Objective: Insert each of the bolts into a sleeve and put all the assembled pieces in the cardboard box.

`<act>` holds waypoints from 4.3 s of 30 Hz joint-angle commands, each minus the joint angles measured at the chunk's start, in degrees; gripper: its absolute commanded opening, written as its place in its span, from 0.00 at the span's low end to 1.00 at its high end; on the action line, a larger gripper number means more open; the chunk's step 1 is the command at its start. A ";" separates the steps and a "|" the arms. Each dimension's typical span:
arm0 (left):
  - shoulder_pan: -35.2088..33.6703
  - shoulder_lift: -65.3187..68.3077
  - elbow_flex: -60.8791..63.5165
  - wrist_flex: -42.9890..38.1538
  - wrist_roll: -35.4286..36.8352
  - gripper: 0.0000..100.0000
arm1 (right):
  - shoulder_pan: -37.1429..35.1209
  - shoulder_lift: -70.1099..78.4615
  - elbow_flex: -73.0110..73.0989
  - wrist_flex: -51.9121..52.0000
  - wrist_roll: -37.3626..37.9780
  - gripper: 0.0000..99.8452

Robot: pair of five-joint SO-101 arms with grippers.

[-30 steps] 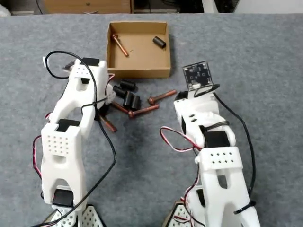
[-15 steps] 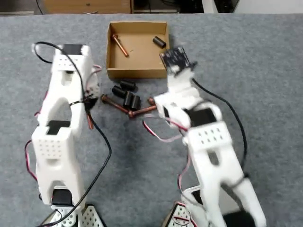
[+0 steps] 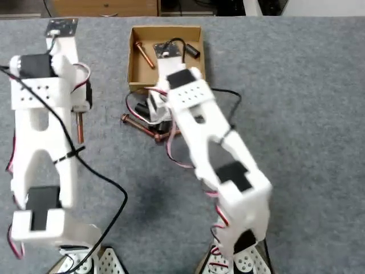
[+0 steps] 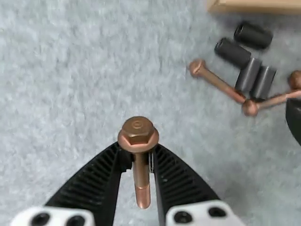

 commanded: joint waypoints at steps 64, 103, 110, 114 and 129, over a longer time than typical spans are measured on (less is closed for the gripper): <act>-3.08 -43.91 50.46 -27.43 -1.41 0.02 | -1.71 49.80 -62.73 16.00 -6.42 0.12; -3.16 -44.44 49.85 -25.05 -1.32 0.02 | -2.15 50.95 -62.73 20.04 -5.10 0.18; -3.16 -44.44 49.76 -24.97 -1.32 0.02 | -1.89 50.95 -62.73 20.13 -3.87 0.01; -3.16 -44.44 49.76 -24.97 -1.32 0.02 | -1.45 50.86 -62.73 20.13 -3.69 0.00; -3.16 -44.44 49.76 -24.97 -1.32 0.02 | -1.01 37.85 -62.64 20.48 -3.60 0.00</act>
